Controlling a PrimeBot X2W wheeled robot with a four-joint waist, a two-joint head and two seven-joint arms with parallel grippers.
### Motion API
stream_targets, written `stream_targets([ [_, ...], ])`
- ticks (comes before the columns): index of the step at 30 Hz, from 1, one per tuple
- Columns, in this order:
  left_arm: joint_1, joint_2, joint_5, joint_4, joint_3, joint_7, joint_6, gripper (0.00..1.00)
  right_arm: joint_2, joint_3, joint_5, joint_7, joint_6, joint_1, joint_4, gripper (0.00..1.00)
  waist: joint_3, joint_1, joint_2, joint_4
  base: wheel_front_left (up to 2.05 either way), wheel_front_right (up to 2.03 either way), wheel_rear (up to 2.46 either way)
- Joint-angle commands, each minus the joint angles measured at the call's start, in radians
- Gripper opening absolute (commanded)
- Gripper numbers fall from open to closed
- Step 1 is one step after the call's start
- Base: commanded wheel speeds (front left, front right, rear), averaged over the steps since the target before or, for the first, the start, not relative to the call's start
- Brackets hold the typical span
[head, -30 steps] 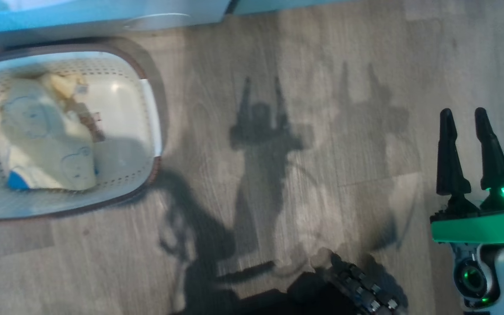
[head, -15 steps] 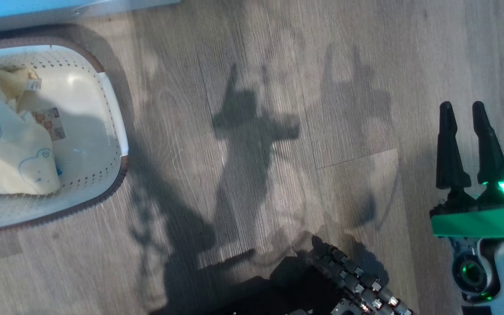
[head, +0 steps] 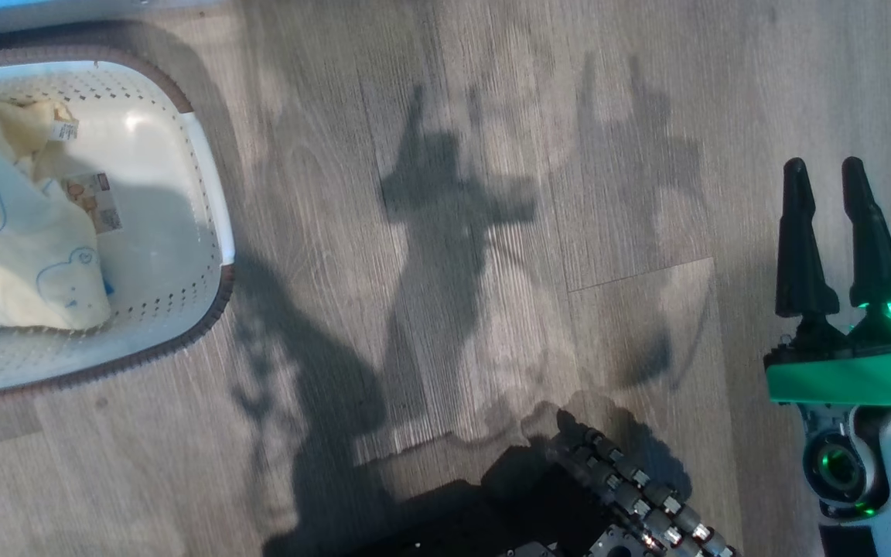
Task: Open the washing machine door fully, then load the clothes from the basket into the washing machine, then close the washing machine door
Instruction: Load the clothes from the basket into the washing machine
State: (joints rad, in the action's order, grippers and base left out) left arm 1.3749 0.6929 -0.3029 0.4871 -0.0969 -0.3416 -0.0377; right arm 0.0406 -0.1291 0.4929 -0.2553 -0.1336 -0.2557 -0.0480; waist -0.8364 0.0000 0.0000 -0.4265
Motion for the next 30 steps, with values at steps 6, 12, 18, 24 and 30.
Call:
stream_targets([
  [6,0.034,0.031,-0.008,0.0,0.016,0.032,0.007,1.0,0.01,-0.002,-0.004,-0.006,0.003,-0.008,-0.025,1.0,0.002,0.0,0.0,0.012,0.0,0.0,0.0],
  [12,0.004,0.0,-0.021,0.02,0.006,0.07,0.003,1.0,0.01,0.018,-0.022,-0.006,0.003,-0.006,-0.028,1.0,0.024,0.0,0.0,0.038,0.0,0.0,0.0],
  [18,-0.071,-0.037,-0.028,-0.021,-0.005,0.142,-0.006,1.0,0.01,0.042,-0.05,-0.006,0.003,0.004,-0.032,1.0,0.064,0.0,0.0,0.076,0.0,0.0,0.0],
  [24,-0.217,-0.082,-0.04,-0.125,-0.004,0.236,-0.037,1.0,0.01,0.066,-0.086,-0.006,0.003,0.022,-0.039,1.0,0.108,0.0,0.0,0.12,0.0,0.0,0.0],
  [30,-0.426,-0.111,-0.048,-0.275,0.016,0.328,-0.087,1.0,0.01,0.091,-0.12,-0.006,0.003,0.043,-0.048,1.0,0.157,0.0,0.0,0.156,0.0,0.0,0.0],
])
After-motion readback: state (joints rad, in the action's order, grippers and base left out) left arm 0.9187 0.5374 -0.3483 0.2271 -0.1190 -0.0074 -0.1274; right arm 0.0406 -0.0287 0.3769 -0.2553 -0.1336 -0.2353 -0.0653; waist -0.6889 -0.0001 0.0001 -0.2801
